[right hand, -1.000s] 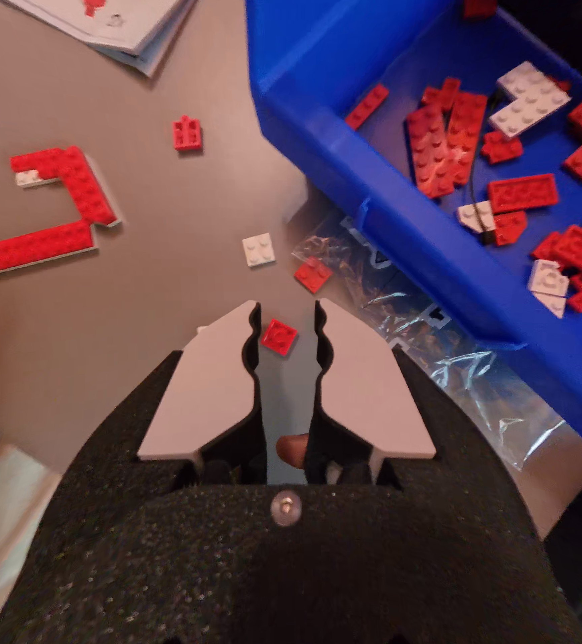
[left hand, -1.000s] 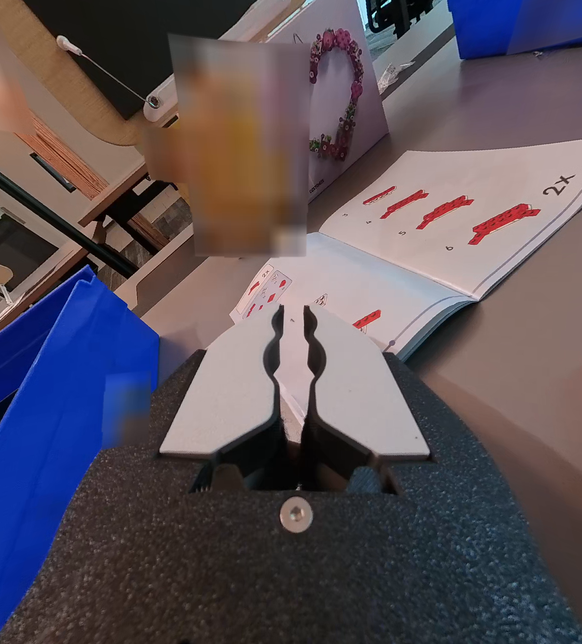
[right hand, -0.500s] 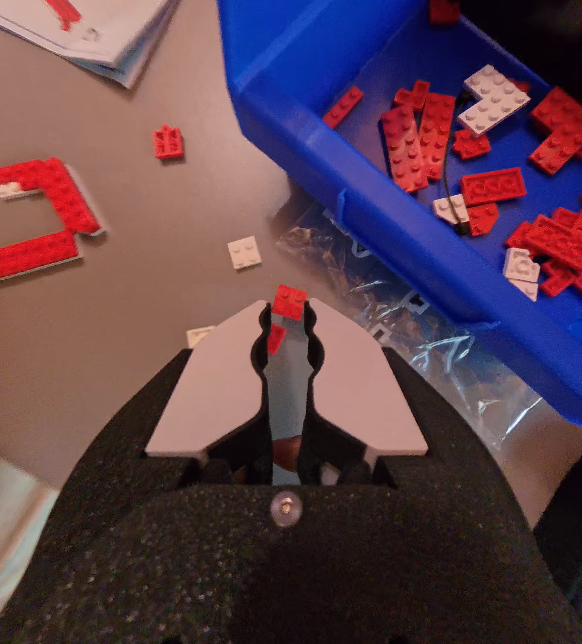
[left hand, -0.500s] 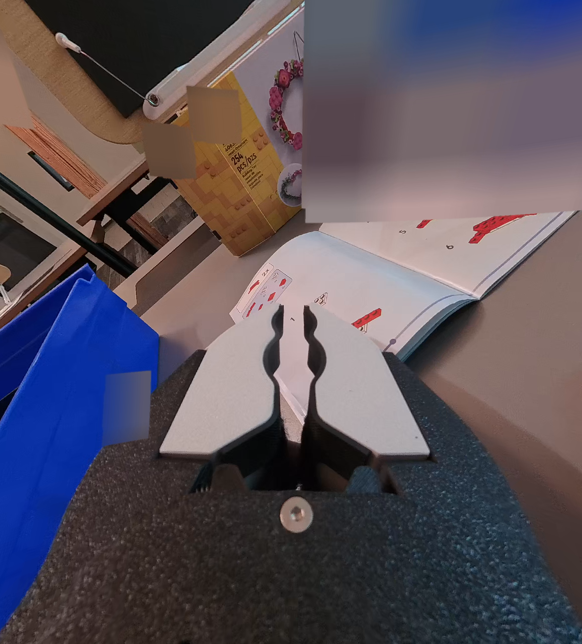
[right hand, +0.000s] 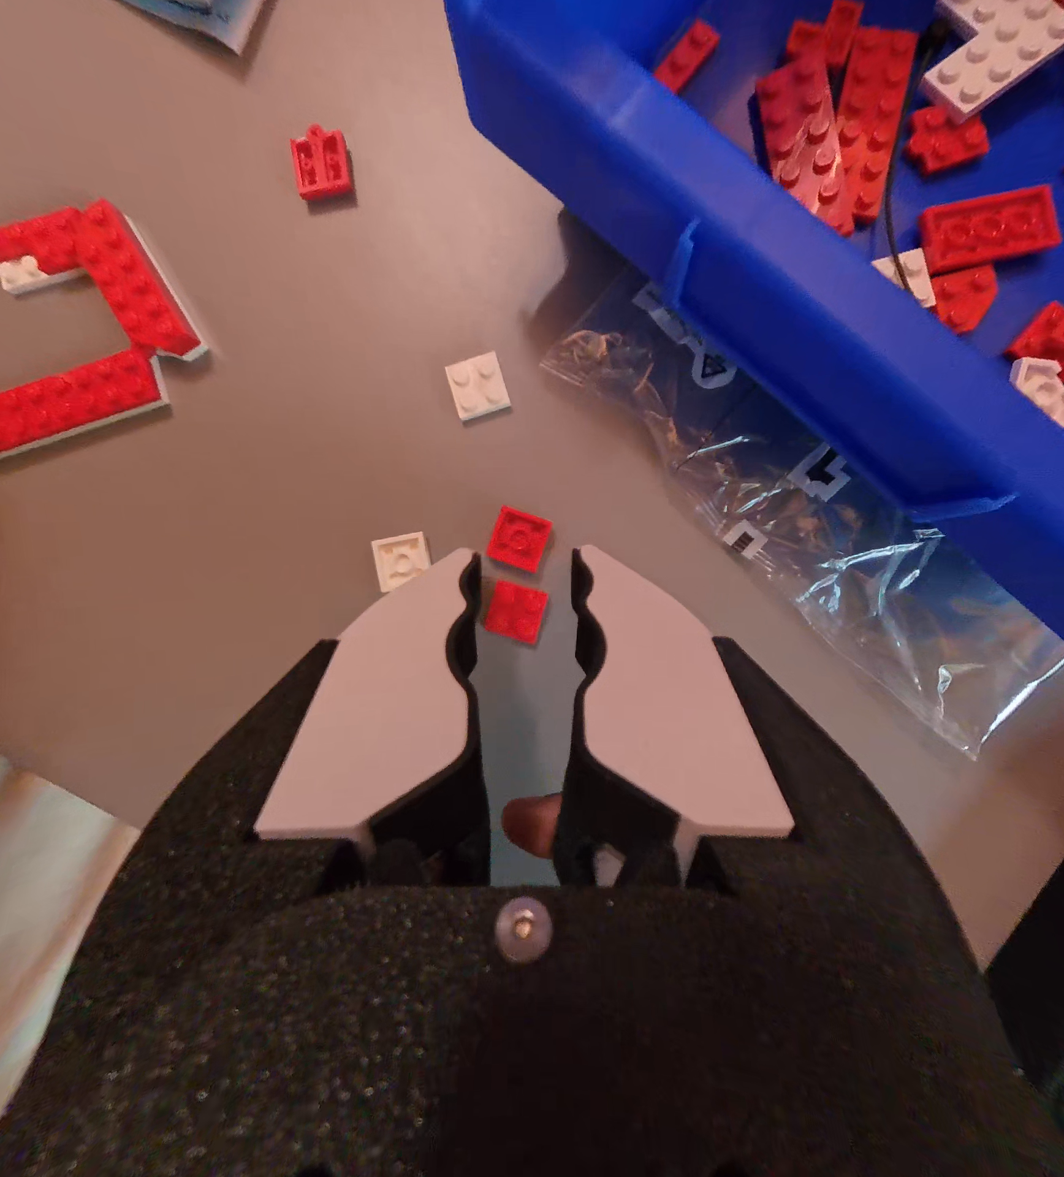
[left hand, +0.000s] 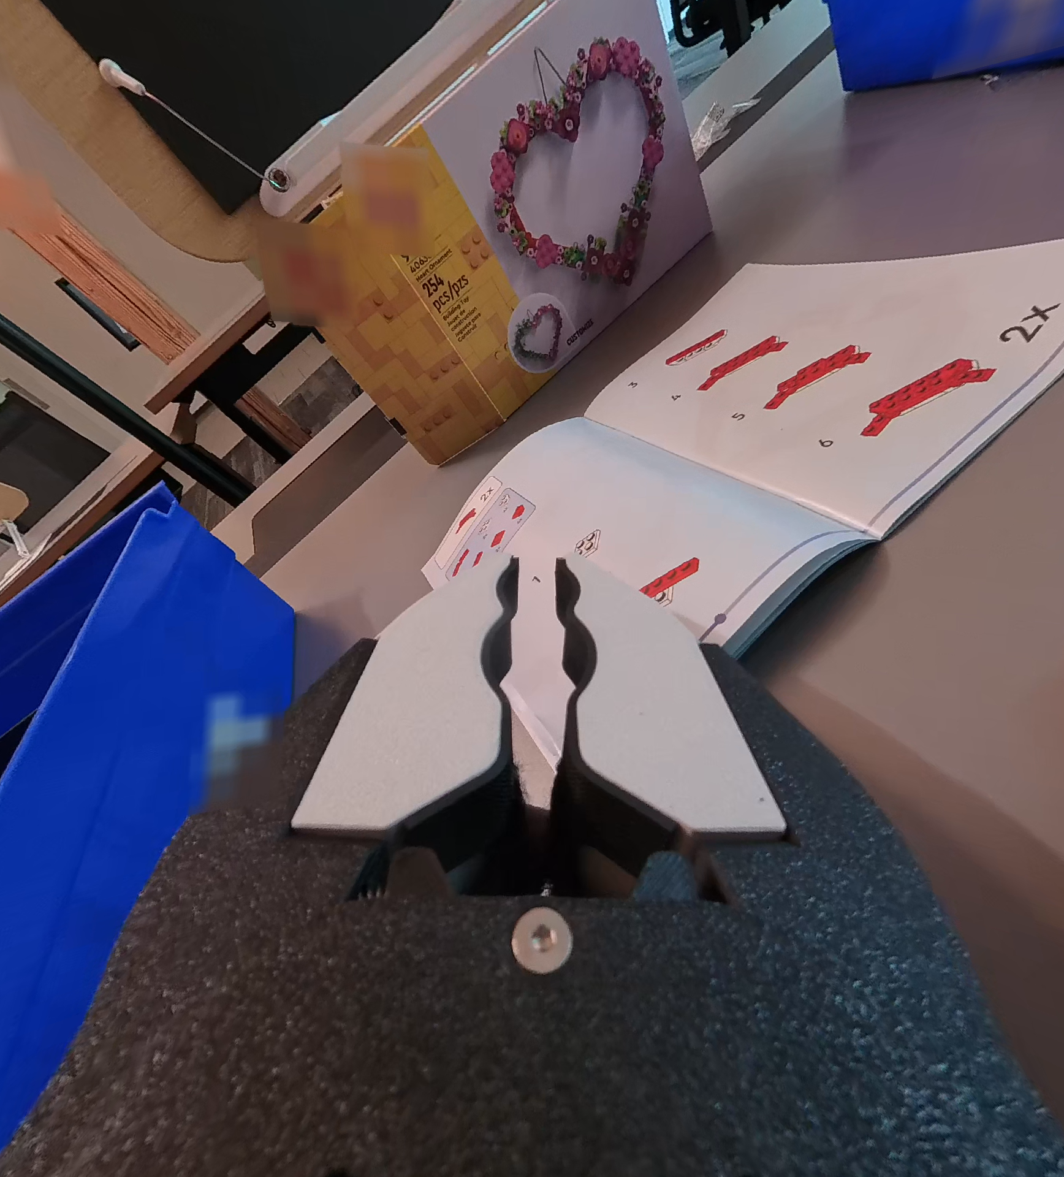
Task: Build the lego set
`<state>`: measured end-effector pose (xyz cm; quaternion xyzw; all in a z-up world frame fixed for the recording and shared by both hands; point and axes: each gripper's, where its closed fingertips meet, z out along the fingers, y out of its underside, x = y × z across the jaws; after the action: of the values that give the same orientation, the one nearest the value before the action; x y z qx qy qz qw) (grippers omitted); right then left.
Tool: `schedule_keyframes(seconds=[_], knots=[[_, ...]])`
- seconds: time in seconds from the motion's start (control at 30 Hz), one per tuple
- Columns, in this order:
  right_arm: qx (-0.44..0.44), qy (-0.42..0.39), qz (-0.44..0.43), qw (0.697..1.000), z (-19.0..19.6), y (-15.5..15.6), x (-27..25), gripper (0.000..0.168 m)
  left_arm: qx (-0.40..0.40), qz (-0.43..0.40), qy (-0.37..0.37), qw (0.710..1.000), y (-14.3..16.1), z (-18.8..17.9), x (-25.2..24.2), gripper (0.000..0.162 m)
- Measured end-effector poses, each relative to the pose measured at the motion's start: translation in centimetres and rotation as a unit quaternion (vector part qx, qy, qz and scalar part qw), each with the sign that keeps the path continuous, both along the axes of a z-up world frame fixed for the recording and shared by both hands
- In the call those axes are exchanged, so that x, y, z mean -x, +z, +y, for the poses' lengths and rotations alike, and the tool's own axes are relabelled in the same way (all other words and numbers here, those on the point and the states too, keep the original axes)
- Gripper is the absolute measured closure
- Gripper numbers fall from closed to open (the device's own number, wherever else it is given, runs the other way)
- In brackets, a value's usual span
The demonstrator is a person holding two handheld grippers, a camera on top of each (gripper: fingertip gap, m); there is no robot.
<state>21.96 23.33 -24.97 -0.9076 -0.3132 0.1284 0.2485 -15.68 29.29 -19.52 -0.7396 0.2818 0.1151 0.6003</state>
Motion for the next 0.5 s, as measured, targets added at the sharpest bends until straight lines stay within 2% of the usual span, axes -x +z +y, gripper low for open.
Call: schedule_keyframes(seconds=[0.23,0.3,0.43,0.5], knots=[[-0.005,-0.015,-0.007,1.000,0.6,-0.4,0.3,0.141,0.001,0.000,0.000,1.000,0.0,0.0,0.0,0.151],[-0.011,-0.009,-0.013,1.000,0.9,-0.5,0.5,0.150,0.001,0.000,0.000,1.000,0.0,0.0,0.0,0.151],[-0.014,0.005,-0.030,0.999,0.8,-0.4,-0.1,0.150,0.000,0.001,-0.001,1.000,0.0,0.0,0.0,0.151],[-0.013,-0.005,-0.010,1.000,0.8,0.2,-0.7,0.150,0.001,0.002,-0.001,1.000,-0.1,0.0,0.0,0.151]])
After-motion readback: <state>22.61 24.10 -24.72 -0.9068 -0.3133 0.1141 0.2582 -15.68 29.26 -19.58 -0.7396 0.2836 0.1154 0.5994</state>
